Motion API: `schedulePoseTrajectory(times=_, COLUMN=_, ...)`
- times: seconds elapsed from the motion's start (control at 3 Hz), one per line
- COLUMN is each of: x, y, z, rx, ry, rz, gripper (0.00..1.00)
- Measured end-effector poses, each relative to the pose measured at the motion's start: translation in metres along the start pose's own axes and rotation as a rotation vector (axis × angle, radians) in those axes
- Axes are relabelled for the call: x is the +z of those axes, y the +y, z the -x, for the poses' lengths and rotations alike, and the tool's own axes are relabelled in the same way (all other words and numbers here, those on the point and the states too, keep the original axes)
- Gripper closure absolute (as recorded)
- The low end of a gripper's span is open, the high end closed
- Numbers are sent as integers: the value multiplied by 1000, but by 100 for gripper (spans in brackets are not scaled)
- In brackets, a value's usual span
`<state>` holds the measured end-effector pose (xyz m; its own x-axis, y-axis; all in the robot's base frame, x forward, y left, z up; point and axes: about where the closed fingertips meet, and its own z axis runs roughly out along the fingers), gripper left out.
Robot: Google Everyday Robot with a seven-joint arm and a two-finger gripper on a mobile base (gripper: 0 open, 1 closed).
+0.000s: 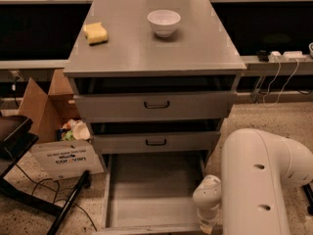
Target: Open bottom drawer
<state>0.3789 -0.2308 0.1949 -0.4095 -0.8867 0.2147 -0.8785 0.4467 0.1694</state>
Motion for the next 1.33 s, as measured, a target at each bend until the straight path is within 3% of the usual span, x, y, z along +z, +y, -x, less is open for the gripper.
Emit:
schedulePoseTrajectory(times=0.33, x=0, y=0, z=0, rx=0, ry=0, rz=0, gripper=82)
schedulePoseTrajectory(times=0.67, x=0, y=0, z=0, rx=0, ry=0, rz=0, gripper=51)
schedulePoseTrajectory(times=1.0, x=0, y=0, z=0, rx=0, ry=0, rz=0, gripper=28)
schedulePoseTrajectory(times=1.33, x=-16, y=3, z=6, rx=-34, ry=23, rz=-19, gripper=0)
